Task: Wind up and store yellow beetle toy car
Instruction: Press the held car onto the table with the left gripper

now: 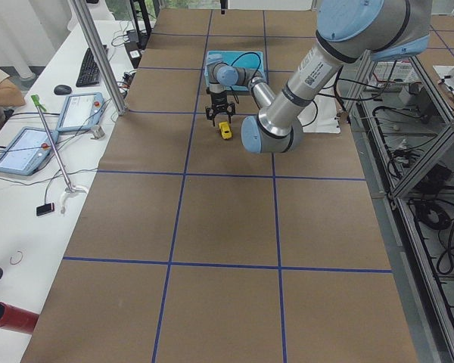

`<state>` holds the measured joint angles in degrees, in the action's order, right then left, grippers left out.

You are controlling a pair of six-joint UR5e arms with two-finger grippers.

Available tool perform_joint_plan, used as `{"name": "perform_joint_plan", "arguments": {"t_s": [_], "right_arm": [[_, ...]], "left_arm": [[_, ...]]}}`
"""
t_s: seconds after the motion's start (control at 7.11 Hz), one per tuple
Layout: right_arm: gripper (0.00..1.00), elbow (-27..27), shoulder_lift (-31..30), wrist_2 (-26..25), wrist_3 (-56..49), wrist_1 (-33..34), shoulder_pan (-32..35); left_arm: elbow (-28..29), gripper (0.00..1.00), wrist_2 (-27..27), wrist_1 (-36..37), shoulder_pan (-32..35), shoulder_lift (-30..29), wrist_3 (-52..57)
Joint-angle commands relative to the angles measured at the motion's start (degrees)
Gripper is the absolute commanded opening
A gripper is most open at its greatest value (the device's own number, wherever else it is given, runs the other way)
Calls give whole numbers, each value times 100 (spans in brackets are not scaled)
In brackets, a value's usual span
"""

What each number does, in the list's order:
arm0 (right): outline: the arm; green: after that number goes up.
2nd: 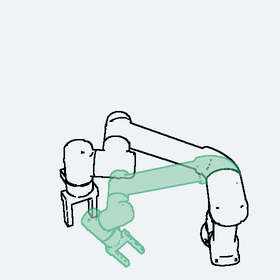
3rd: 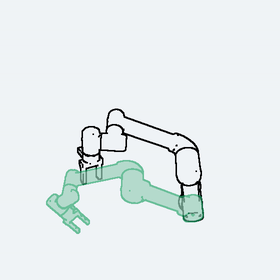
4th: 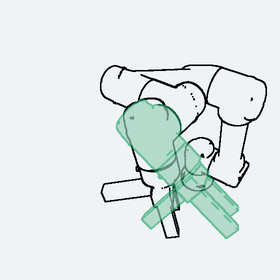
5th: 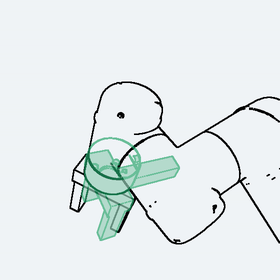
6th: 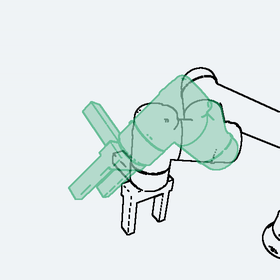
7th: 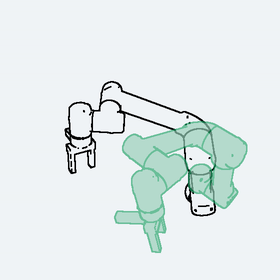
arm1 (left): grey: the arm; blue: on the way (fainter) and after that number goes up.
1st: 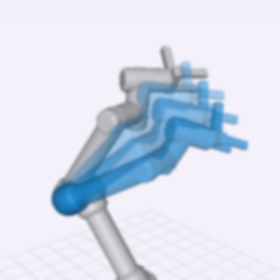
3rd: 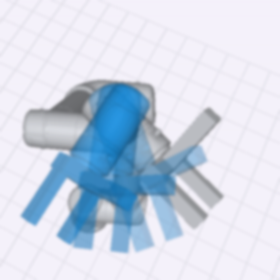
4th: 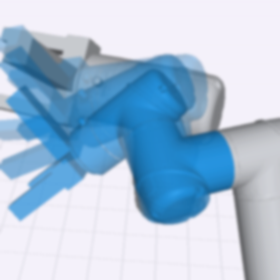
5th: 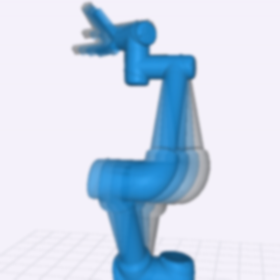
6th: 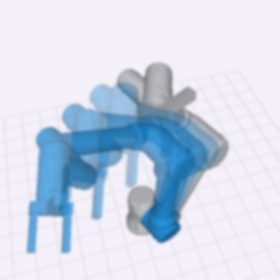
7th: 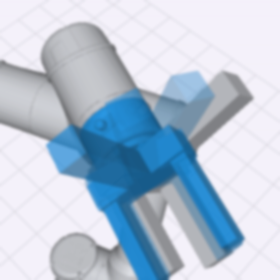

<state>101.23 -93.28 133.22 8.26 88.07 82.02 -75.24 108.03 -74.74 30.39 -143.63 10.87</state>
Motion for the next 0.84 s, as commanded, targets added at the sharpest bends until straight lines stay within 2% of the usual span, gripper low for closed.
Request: {"name": "perform_joint_plan", "arguments": {"t_s": [0.0, 0.28, 0.42, 0.7], "right_arm": [[100, 2, -5, 2, 0, 0, -2], [100, -15, 3, 2, 0, 0, -2], [100, -15, 3, 2, 0, 0, -2], [100, -15, 3, -7, 0, 0, -2]], "left_arm": [[106, 86, -54, -5, -16, -69, -6], [142, 83, -54, -5, -103, -69, -6], [142, 79, -54, -5, -121, -69, -6], [89, 25, -28, -5, -121, -60, 2]]}}
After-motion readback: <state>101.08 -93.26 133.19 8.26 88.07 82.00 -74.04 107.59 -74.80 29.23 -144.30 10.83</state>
